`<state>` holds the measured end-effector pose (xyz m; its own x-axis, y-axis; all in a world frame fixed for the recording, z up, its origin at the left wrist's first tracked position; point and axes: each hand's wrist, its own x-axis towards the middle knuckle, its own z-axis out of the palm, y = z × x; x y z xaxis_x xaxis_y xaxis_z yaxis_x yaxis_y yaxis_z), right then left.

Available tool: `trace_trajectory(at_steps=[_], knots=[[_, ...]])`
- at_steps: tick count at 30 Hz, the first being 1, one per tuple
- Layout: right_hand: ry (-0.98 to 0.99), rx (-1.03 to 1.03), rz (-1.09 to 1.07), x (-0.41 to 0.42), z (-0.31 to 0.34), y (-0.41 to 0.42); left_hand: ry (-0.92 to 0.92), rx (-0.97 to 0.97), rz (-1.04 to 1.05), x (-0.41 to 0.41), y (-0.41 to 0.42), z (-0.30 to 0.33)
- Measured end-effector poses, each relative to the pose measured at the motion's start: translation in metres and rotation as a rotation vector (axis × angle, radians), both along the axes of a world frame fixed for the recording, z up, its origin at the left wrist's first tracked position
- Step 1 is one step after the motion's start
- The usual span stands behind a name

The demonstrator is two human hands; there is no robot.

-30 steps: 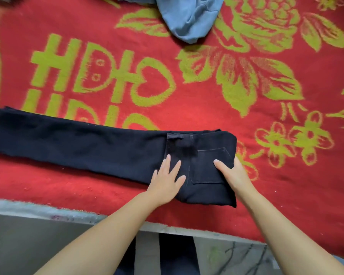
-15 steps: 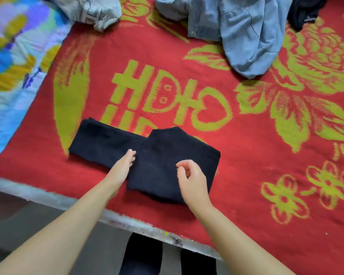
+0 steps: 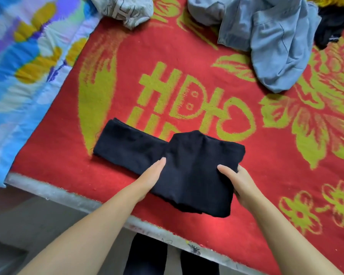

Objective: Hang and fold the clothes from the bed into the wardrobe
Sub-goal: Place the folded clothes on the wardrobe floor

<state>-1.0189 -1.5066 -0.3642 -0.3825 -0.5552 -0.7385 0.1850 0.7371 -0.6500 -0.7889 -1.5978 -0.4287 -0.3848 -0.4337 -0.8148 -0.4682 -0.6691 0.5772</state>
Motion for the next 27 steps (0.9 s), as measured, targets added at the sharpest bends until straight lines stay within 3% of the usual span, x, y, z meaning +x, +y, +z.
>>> trace_trajectory(at_steps=[2, 6, 9, 11, 13, 14, 17, 19, 21, 27], knots=[[-0.056, -0.102, 0.186, 0.024, 0.032, -0.032, 0.103, 0.119, 0.130, 0.029, -0.018, 0.014], [-0.220, -0.273, 0.439, 0.097, 0.072, -0.095, 0.251, 0.103, 0.277, 0.092, -0.059, 0.042], [-0.115, -0.408, 0.496, 0.139, 0.081, -0.128, 0.242, -0.076, 0.469, 0.132, -0.089, 0.064], [0.004, -0.453, 0.354, 0.147, 0.076, -0.141, 0.069, -0.368, 0.509, 0.154, -0.103, 0.075], [0.214, -0.415, 0.309, 0.140, 0.060, -0.144, -0.184, -0.715, 0.341, 0.161, -0.105, 0.078], [0.354, -0.374, 0.387, 0.138, 0.048, -0.143, -0.308, -0.861, 0.196, 0.157, -0.102, 0.075], [0.757, -0.219, 0.849, 0.158, 0.001, -0.140, -0.552, -1.159, -0.251, 0.117, -0.083, 0.055], [0.979, -0.186, 1.052, 0.185, -0.031, -0.145, -0.668, -1.183, -0.509, 0.090, -0.079, 0.031], [1.041, -0.147, 1.119, 0.203, -0.062, -0.150, -0.783, -1.103, -0.609, 0.089, -0.086, -0.005], [1.038, -0.031, 1.094, 0.181, -0.115, -0.147, -0.842, -1.029, -0.469, 0.123, -0.112, -0.063]])
